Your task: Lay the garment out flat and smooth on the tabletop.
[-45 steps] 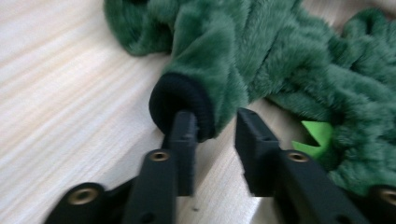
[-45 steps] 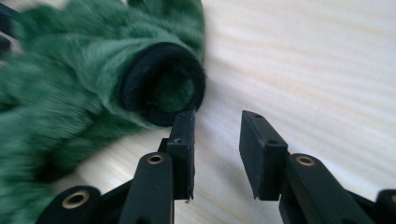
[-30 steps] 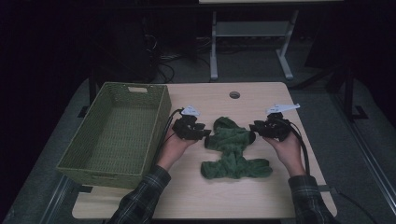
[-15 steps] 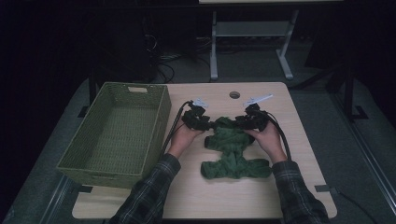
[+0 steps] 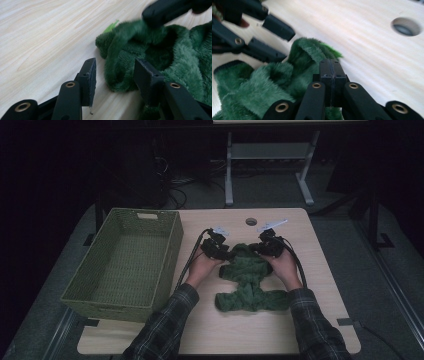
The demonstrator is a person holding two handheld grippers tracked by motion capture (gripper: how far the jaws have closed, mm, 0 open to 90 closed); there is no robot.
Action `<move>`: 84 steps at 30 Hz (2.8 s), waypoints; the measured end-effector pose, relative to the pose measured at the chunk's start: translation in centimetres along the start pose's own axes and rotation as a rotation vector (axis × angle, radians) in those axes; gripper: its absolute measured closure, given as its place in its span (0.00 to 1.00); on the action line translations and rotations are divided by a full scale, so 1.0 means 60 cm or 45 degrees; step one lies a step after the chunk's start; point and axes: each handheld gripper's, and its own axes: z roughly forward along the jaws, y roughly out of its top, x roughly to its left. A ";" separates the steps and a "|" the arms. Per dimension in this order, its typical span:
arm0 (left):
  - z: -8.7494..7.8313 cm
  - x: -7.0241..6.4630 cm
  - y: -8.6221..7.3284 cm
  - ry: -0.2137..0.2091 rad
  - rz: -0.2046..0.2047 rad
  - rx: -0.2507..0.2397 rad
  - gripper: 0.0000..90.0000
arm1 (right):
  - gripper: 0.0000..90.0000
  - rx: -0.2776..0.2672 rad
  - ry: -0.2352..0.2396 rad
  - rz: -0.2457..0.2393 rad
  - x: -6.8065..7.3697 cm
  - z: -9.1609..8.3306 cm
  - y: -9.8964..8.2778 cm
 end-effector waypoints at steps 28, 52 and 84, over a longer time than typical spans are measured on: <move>0.028 0.000 0.050 -0.009 0.018 -0.060 0.77 | 1.00 -0.098 -0.092 0.047 -0.036 -0.042 0.009; 0.013 0.006 0.081 0.141 0.138 -0.048 0.95 | 1.00 -0.063 -0.125 0.035 -0.034 -0.023 0.010; -0.145 -0.091 -0.076 -0.122 0.099 -0.033 0.55 | 0.76 -0.104 0.051 0.019 0.029 -0.151 -0.084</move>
